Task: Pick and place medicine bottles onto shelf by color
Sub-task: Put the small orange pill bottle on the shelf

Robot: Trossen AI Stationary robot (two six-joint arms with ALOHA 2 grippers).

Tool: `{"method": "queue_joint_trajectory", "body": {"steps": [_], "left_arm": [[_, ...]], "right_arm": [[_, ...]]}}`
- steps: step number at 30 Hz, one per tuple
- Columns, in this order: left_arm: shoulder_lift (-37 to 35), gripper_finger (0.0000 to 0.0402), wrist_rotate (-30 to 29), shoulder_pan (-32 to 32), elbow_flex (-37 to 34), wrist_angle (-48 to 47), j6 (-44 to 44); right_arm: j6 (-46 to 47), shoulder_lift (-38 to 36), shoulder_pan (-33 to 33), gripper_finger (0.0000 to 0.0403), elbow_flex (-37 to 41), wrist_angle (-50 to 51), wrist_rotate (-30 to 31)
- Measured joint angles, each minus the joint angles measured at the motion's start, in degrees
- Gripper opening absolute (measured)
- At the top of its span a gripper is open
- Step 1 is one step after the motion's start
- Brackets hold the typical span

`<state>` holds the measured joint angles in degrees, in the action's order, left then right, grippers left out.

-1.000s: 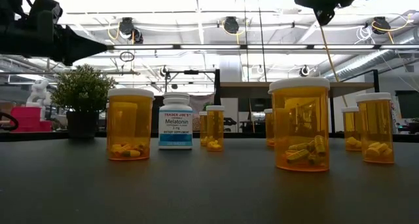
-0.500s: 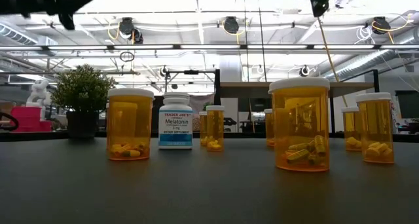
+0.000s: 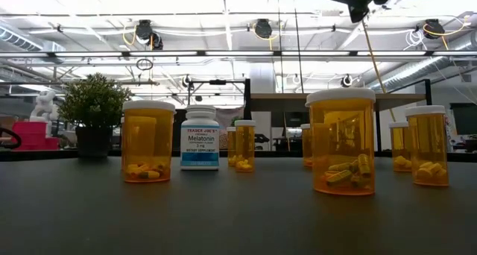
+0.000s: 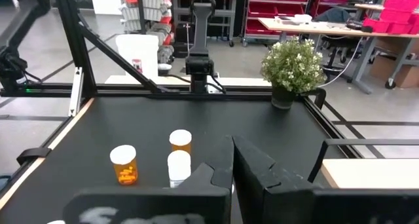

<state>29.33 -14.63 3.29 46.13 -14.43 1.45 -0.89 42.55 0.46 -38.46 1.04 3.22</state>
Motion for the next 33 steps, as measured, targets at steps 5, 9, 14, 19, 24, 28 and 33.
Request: {"method": "queue_joint_trajectory", "body": {"steps": [5,9,14,19,24,28,33], "left_arm": [[6.51,0.0006,1.83,0.00,4.75,-3.68,-2.35],[11.11,0.0006,2.39,0.00,4.87,-3.54,-2.10],[17.01,0.0006,2.42,-0.17,4.87,-3.47,1.40],[23.03,0.0006,2.40,-0.96,4.85,-3.83,1.56],[27.94,0.0006,2.40,-1.82,4.85,-3.31,2.54],[30.50,0.0006,2.38,-2.80,4.85,-2.96,2.78],[32.06,0.0010,2.71,-4.25,4.85,-1.29,3.39]], "right_arm": [[-0.01,1.09,-0.01,0.0000,0.00,-0.33,0.00],[-0.02,2.18,-0.01,0.0000,0.00,-0.93,0.02],[0.00,3.99,-0.01,0.0000,0.00,-1.43,0.04],[0.81,6.70,-0.03,0.0000,0.00,-1.23,5.13],[1.59,9.42,-0.06,0.0019,0.00,-1.21,7.52],[5.77,10.63,0.06,0.0049,0.00,-1.66,9.85],[12.49,12.01,3.30,0.0091,0.00,-0.59,10.34]]}}
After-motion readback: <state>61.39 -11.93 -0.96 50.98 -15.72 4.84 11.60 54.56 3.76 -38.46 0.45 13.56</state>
